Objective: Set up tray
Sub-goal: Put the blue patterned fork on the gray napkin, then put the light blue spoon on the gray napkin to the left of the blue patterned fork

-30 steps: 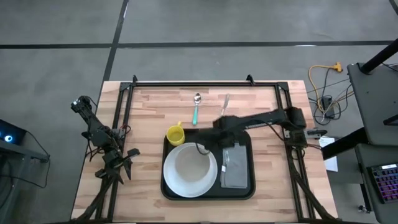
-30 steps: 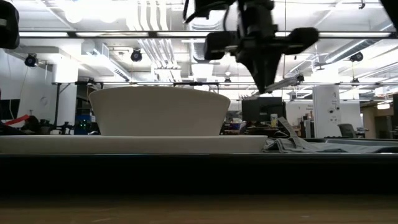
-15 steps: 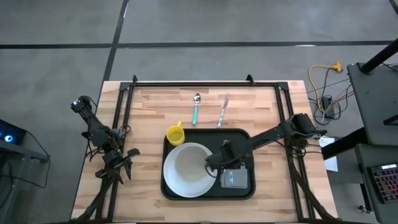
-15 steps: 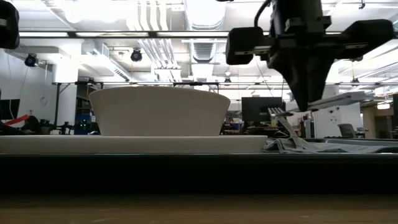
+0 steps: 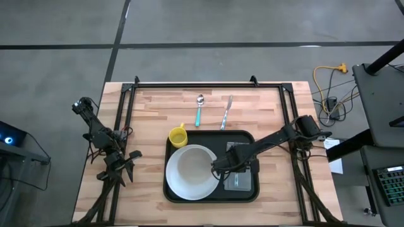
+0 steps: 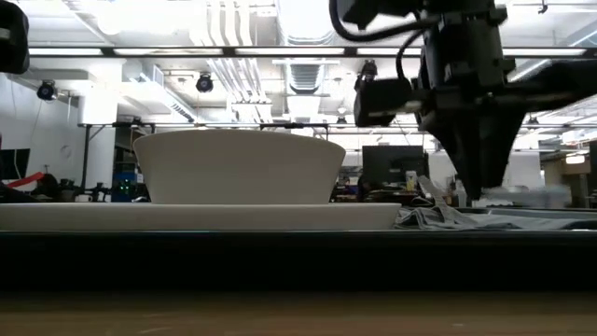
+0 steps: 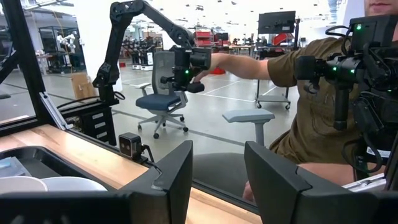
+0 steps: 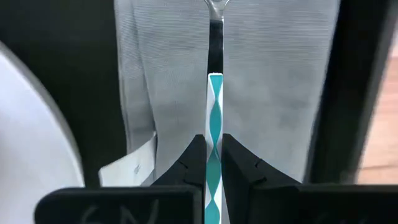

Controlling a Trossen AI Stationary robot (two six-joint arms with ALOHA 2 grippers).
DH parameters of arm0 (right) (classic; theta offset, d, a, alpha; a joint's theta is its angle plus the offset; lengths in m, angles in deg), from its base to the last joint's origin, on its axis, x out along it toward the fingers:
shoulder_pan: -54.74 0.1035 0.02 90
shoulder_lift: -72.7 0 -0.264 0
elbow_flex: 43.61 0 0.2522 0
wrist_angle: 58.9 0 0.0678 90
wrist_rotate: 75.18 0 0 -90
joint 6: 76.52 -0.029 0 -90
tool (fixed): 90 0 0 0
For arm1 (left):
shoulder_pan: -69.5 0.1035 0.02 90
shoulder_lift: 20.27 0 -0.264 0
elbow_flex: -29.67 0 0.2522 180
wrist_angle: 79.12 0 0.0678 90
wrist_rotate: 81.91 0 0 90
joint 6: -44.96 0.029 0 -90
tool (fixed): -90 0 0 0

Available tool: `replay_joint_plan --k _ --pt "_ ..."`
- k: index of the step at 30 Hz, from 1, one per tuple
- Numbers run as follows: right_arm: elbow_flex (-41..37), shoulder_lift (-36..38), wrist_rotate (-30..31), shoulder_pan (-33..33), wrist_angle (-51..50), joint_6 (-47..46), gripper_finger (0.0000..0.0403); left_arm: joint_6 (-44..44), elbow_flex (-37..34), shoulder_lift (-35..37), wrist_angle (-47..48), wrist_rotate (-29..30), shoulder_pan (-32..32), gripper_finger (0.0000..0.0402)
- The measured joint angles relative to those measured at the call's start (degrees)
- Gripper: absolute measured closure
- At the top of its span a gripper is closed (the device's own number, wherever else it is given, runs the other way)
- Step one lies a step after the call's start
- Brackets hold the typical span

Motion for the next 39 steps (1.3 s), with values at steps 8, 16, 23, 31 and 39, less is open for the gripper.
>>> replay_joint_plan --k 8,16,23,31,39 --pt "-8.09 0.24 -1.31 0.0 10.86 -0.35 0.0388 0.01 0.0 0.0 0.0 -0.01 0.0 0.0269" --pt "-9.5 0.32 -1.47 0.04 11.35 1.48 0.0324 0.01 -0.01 0.0 0.0 0.0 0.0 0.0269" --pt "-8.18 0.2 -1.5 0.13 9.57 3.03 0.0264 0.02 -0.01 0.0 0.0 0.0 -0.01 0.0269" --pt "-3.97 0.39 -1.4 -0.16 5.07 6.38 0.0241 0.02 0.01 0.0 -0.02 0.0 -0.01 0.0269" --pt "2.97 0.48 0.8 -2.18 4.75 9.92 0.0251 0.0 -0.01 0.0 0.0 -0.02 -0.01 0.0269"
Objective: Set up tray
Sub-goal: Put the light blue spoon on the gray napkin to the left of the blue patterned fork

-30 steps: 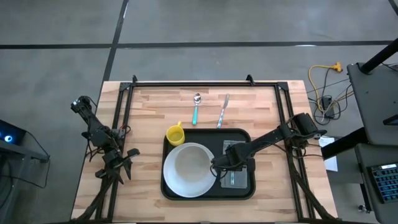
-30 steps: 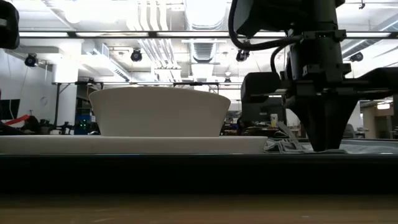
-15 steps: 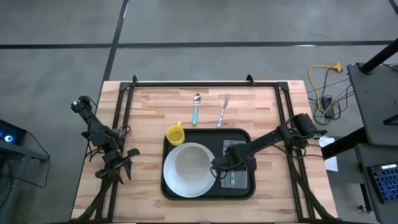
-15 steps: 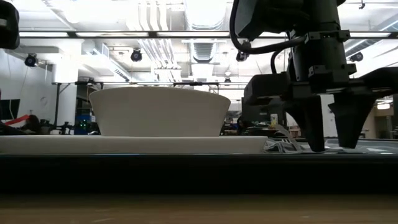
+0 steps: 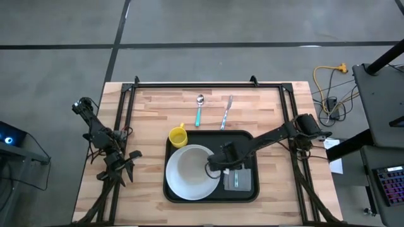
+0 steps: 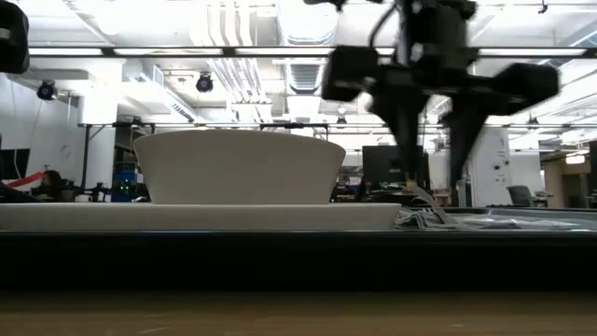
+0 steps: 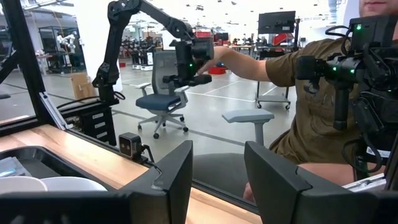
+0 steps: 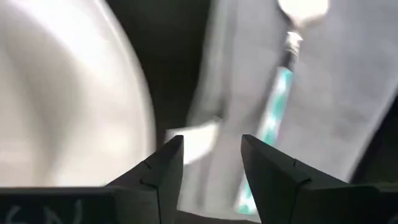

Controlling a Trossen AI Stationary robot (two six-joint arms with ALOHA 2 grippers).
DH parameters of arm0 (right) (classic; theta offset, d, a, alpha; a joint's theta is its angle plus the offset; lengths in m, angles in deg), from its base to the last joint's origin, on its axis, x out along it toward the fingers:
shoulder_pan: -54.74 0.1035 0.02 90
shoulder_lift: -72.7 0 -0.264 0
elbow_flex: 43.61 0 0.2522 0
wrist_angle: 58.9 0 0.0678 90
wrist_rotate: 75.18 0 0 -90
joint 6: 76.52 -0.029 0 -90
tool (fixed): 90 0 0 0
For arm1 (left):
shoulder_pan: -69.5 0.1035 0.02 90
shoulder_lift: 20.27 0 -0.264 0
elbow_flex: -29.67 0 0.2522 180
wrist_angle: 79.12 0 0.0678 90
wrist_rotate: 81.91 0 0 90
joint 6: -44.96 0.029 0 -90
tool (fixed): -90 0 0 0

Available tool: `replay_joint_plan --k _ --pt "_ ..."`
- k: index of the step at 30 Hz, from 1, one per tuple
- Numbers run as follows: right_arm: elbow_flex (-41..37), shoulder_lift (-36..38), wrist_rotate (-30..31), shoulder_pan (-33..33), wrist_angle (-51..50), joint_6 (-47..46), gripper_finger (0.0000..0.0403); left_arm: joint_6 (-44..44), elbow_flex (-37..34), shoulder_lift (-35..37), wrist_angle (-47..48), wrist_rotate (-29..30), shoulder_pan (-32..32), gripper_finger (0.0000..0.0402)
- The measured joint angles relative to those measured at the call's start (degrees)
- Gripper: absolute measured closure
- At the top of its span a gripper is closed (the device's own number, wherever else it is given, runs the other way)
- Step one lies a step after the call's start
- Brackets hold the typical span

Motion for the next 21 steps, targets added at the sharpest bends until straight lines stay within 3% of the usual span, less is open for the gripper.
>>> replay_joint_plan --k 5,14,21 --pt "4.02 0.02 4.58 -3.51 -0.07 4.26 0.0257 0.01 0.0 0.0 0.0 0.0 0.02 0.0269" --pt "8.19 0.13 7.57 -13.34 0.67 12.01 0.0264 0.01 0.01 0.0 -0.01 0.02 0.01 0.0269" --pt "8.56 0.19 7.48 -18.35 10.05 21.92 0.0257 0.0 0.01 0.0 0.0 0.02 0.0 0.0269"
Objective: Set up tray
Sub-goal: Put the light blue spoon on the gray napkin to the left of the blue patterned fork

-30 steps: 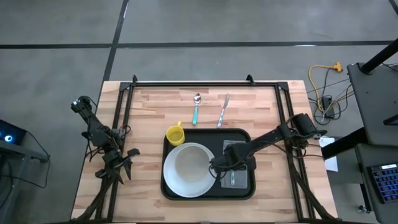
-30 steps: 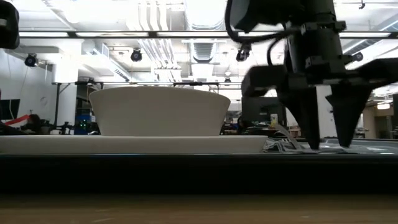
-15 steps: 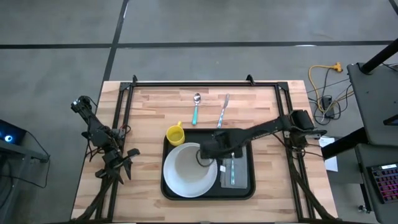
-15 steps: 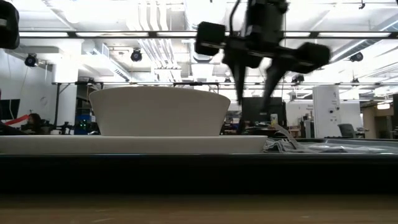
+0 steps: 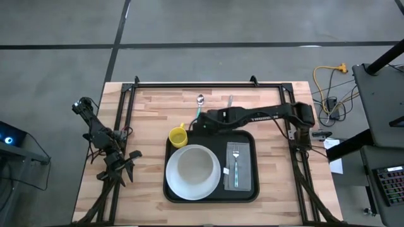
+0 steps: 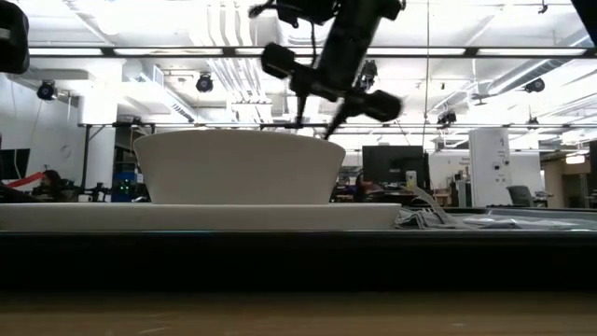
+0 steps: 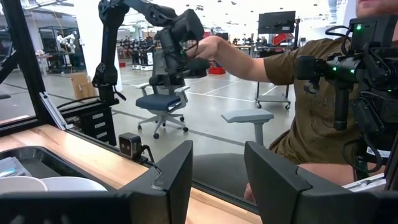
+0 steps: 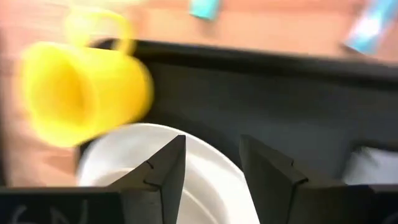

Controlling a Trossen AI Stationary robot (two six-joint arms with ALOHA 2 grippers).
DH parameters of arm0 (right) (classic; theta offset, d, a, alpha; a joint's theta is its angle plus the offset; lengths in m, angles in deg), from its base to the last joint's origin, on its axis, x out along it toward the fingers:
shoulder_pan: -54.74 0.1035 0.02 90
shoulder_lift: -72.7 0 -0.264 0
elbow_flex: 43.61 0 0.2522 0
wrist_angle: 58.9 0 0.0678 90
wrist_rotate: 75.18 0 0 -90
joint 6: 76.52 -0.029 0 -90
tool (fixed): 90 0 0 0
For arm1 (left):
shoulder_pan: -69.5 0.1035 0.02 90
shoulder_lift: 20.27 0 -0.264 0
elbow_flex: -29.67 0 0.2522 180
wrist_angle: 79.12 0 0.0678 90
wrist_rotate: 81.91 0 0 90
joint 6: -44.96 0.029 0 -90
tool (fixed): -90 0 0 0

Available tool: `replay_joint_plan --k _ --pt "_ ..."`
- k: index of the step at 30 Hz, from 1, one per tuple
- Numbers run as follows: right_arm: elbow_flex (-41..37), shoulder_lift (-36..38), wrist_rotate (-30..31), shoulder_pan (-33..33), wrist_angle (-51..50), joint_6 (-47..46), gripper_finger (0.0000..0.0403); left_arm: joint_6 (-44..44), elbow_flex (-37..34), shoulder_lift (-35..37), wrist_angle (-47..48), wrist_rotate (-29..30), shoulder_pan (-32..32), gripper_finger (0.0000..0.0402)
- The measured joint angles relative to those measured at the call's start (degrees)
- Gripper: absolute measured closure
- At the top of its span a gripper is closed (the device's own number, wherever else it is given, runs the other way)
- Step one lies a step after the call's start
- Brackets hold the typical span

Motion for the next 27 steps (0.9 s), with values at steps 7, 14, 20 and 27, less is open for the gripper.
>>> replay_joint_plan --k 7,14,20,27 --pt "0.15 -0.08 0.29 -2.57 13.96 9.56 0.0265 0.0 -0.01 0.0 0.0 -0.02 0.02 0.0269" --pt "0.04 -0.17 1.27 -4.61 15.49 6.67 0.027 0.02 0.0 0.0 -0.02 0.0 0.02 0.0269" --pt "-0.31 -0.19 1.43 -5.0 14.42 6.8 0.0264 0.0 -0.01 0.0 0.0 -0.01 0.01 0.0269" --pt "-0.31 -2.0 1.43 -4.69 14.18 6.31 0.0268 0.01 0.02 0.01 -0.01 -0.02 0.01 0.0269"
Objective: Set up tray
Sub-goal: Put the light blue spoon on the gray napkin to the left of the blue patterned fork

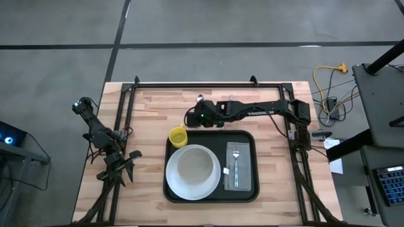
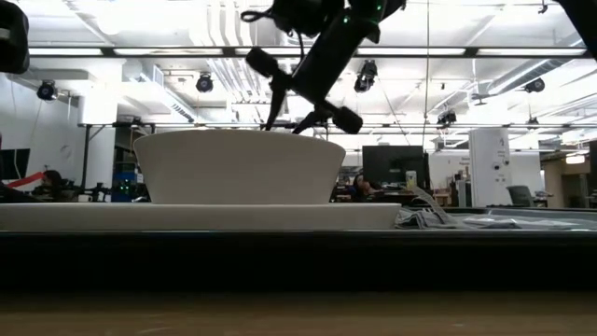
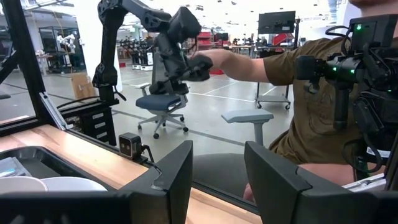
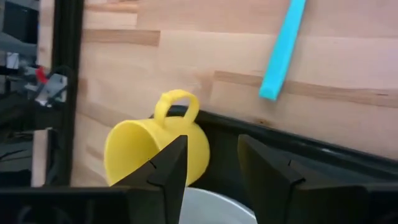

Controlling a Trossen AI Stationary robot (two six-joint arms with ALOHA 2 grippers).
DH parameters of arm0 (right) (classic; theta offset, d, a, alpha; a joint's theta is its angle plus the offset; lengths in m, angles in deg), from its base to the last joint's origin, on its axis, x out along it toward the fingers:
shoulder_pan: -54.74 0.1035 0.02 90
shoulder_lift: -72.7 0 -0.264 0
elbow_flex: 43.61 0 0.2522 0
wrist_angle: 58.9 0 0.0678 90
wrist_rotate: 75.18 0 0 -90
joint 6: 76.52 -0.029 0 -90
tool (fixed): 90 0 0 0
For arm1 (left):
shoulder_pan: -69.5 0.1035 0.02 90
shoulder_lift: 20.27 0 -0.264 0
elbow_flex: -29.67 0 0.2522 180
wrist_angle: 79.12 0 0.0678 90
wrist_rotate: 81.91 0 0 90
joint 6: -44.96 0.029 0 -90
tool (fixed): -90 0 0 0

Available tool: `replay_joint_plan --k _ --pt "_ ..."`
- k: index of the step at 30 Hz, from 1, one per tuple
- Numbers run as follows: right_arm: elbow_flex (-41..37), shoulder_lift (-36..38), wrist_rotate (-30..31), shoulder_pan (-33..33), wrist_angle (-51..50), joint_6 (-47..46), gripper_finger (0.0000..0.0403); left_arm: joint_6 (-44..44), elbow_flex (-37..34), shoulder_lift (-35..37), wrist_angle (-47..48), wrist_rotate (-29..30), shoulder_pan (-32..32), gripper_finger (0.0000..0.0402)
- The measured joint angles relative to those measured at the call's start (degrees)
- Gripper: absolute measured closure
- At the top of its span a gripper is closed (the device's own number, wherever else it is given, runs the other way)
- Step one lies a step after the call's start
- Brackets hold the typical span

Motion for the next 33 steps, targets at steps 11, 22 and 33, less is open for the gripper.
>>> replay_joint_plan --k 11,22,33 --pt "4.74 -7.31 -3.07 -1.72 -0.48 0.45 0.0273 0.01 -0.02 0.0 0.01 0.01 0.01 0.0269" --pt "22.71 -13.76 -1.51 -5.26 -20.63 2.03 0.0273 -0.01 0.0 0.01 -0.01 0.0 -0.01 0.0269" --pt "44.02 -26.42 -2.29 -8.33 -38.7 6.1 0.0271 0.01 -0.01 -0.01 0.0 0.0 -0.01 0.0269"
